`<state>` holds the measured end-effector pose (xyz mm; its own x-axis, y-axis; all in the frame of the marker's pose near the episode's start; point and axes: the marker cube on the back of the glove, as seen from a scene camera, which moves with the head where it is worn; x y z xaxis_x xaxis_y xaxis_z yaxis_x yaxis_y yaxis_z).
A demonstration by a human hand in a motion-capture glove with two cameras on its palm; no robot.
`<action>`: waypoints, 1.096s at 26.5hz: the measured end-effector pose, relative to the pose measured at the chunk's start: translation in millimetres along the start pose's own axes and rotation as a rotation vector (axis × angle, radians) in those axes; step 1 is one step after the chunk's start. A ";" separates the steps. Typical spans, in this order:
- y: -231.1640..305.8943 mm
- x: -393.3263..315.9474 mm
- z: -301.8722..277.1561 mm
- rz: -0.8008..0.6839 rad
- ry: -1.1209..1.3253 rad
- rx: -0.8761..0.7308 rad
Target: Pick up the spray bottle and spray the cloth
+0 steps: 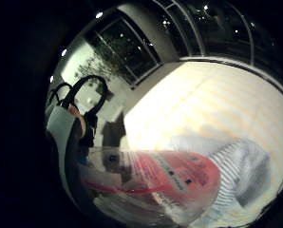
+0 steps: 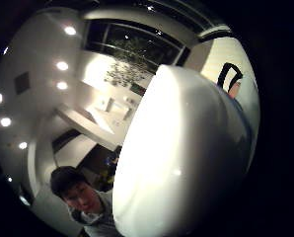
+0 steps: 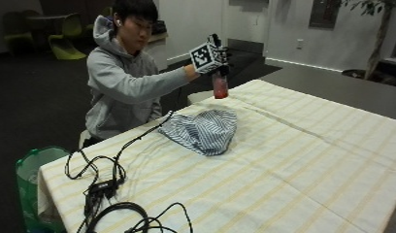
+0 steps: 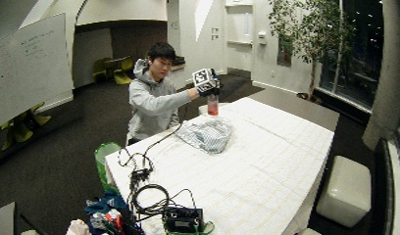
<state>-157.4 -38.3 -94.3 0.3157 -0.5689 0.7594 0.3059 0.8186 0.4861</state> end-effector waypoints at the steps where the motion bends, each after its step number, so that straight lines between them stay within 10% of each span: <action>1: -8.9 3.3 7.8 -0.002 -0.049 0.036; 13: -89.4 86.4 99.7 0.043 -0.110 0.129; 29: -63.0 166.8 113.6 0.129 0.000 -0.077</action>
<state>-226.0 -175.8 50.9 0.3571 -0.4594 0.8133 0.3308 0.8765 0.3498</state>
